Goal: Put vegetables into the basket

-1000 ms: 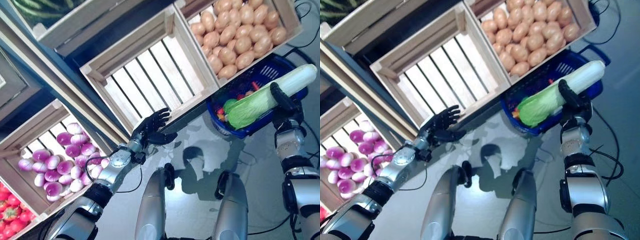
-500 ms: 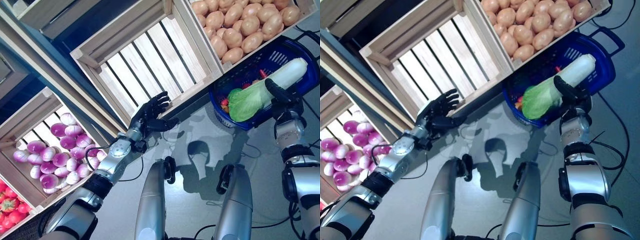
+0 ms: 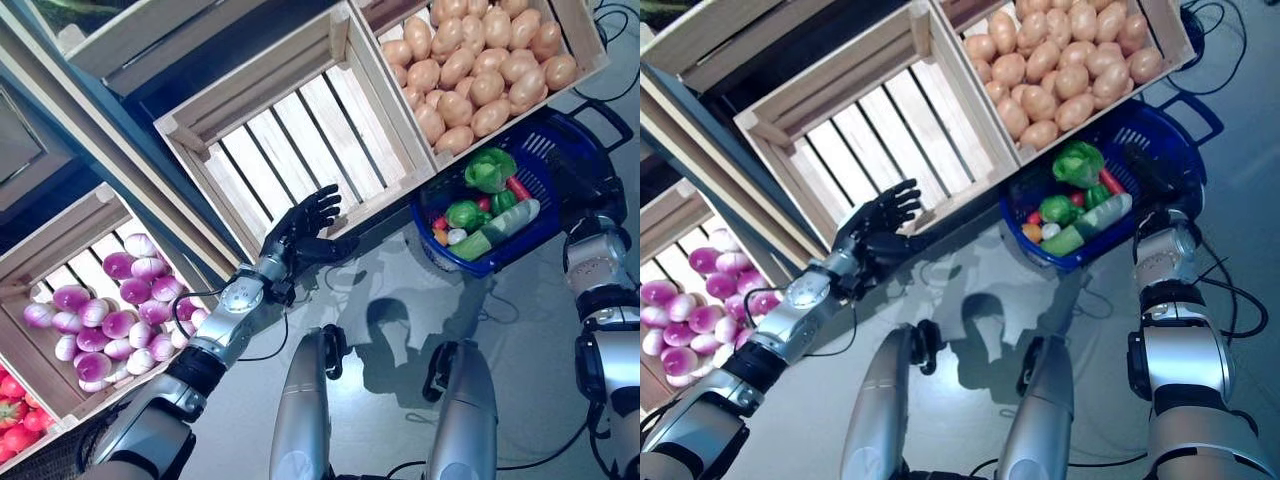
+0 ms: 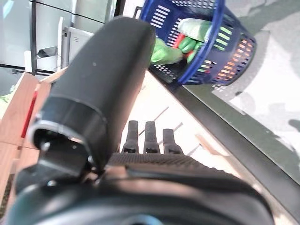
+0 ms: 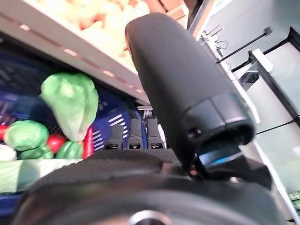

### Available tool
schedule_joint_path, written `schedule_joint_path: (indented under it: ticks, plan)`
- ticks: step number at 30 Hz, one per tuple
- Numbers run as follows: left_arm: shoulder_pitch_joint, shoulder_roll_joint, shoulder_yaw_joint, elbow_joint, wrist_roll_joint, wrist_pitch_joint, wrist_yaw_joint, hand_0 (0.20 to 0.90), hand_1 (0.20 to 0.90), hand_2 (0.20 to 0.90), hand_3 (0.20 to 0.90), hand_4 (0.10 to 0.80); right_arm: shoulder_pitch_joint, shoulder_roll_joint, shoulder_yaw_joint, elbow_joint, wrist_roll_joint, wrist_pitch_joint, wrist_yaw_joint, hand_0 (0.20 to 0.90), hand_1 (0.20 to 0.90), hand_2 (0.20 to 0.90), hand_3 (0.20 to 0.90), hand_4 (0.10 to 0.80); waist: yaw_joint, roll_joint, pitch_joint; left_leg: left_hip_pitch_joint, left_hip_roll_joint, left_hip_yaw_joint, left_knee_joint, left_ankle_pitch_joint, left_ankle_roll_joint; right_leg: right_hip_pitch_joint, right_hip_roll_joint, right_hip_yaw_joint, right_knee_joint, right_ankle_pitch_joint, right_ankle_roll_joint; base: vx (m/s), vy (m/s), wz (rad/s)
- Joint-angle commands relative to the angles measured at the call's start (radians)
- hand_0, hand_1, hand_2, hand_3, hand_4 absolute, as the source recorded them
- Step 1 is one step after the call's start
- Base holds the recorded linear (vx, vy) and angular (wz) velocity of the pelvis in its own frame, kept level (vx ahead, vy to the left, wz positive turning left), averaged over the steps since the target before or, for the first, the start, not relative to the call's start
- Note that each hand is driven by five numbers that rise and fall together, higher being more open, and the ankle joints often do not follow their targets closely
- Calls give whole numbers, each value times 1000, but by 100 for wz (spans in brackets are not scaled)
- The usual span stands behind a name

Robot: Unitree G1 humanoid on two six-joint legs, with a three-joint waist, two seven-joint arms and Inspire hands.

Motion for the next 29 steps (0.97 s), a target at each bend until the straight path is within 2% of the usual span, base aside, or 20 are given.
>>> schedule_joint_path:
  ticks: [1, 5, 8, 10, 14, 18, 25, 29]
  plan:
    - [-45, 42, 45, -40, -16, -48, -19, 900, 900, 900, 900, 800, -19, -33, -12, -34, -32, -62, -2, 900, 900, 900, 900, 800, 7, -51, -75, 176, 19, 55, -117, -38, 10, 144, 33, 16, -129, 113, -53, 83, -26, -8]
    - [-1, 2, 29, 23, 9, -35, -26, 900, 900, 900, 900, 800, 50, 4, -2, -43, -115, -72, -28, 900, 900, 900, 900, 800, 15, -71, -132, 279, 33, 68, -267, 27, -5, 268, 66, -10, -300, 163, -47, 132, -21, -9]
    - [45, -37, 25, 82, 25, -39, -40, 900, 900, 900, 900, 800, 121, 39, 8, -60, -113, -73, 12, 900, 900, 900, 900, 800, 19, -86, -182, 365, 29, 84, -393, 84, -18, 362, 90, -33, -437, 203, -37, 146, -8, -8]
    - [121, -84, 41, 181, 58, -48, -85, 900, 900, 900, 900, 800, 246, 130, 11, -112, -109, -87, 47, 900, 900, 900, 900, 800, 22, -109, -265, 477, 9, 94, -574, 154, -26, 476, 129, -43, -633, 259, -15, 284, -31, -6]
    - [224, -142, 65, 286, 83, -63, -111, 900, 900, 900, 900, 800, 395, 263, 46, -215, -155, -133, 37, 900, 900, 900, 900, 800, 12, -127, -364, 597, -10, 103, -772, 223, -26, 588, 171, -34, -837, 331, 3, 230, 16, -15]
    - [306, -195, 106, 391, 118, -79, -147, 900, 900, 900, 900, 800, 534, 362, 95, -300, -238, -170, 41, 900, 900, 900, 900, 800, -2, -126, -428, 676, -14, 117, -895, 271, -36, 652, 187, -23, -950, 382, 13, 170, 63, -5]
    - [431, -260, 201, 530, 149, -107, -181, 900, 900, 900, 900, 800, 748, 455, 199, -388, -383, -126, 85, 900, 900, 900, 900, 800, -26, -127, -493, 753, -23, 148, -999, 294, -40, 722, 195, -27, -1075, 428, 22, 103, 67, -6]
    - [479, -285, 222, 597, 163, -138, -187, 900, 900, 900, 900, 800, 833, 480, 226, -371, -429, -90, 136, 900, 900, 900, 900, 800, -35, -127, -506, 771, -32, 156, -1001, 284, -31, 740, 200, -26, -1080, 422, 21, 71, 48, -4]
